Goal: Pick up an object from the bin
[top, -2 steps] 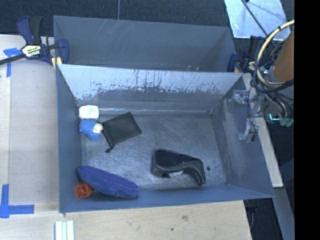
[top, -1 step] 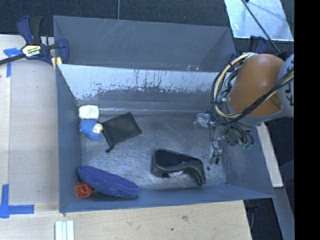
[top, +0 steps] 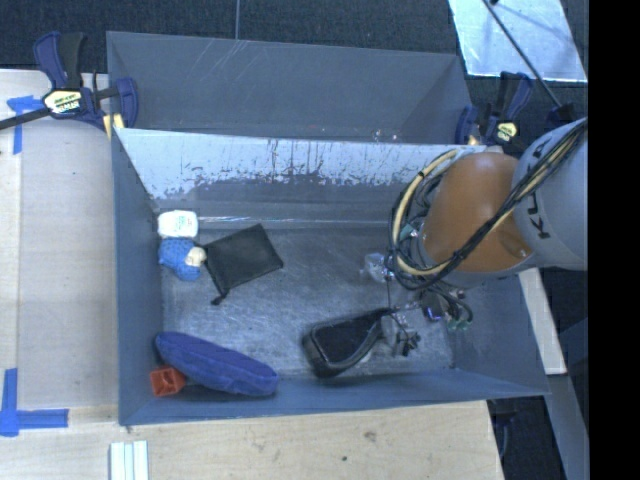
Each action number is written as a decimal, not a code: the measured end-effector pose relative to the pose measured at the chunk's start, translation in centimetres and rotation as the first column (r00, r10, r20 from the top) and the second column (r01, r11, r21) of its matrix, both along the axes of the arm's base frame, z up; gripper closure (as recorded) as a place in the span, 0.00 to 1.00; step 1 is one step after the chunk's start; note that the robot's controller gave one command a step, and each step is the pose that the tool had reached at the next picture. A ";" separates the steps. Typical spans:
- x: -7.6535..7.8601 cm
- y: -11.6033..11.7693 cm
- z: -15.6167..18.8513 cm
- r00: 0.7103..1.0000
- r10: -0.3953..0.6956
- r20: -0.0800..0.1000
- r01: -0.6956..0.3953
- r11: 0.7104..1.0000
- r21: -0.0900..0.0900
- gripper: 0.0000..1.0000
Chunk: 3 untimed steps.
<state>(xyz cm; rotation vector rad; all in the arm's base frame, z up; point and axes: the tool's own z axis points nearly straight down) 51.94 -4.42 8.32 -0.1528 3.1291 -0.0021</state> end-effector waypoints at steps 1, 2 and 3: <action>-3.1 3.5 -0.7 0.997 -0.077 0.011 0.077 0.997 -0.004 0.00; -3.5 3.5 -0.7 0.997 -0.073 -0.007 0.073 0.997 -0.004 1.00; -1.1 2.8 16.8 0.999 -0.049 0.003 0.049 0.999 0.001 1.00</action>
Offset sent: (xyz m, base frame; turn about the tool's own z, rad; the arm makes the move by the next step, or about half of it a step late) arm -0.0371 0.0390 -0.0132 0.0734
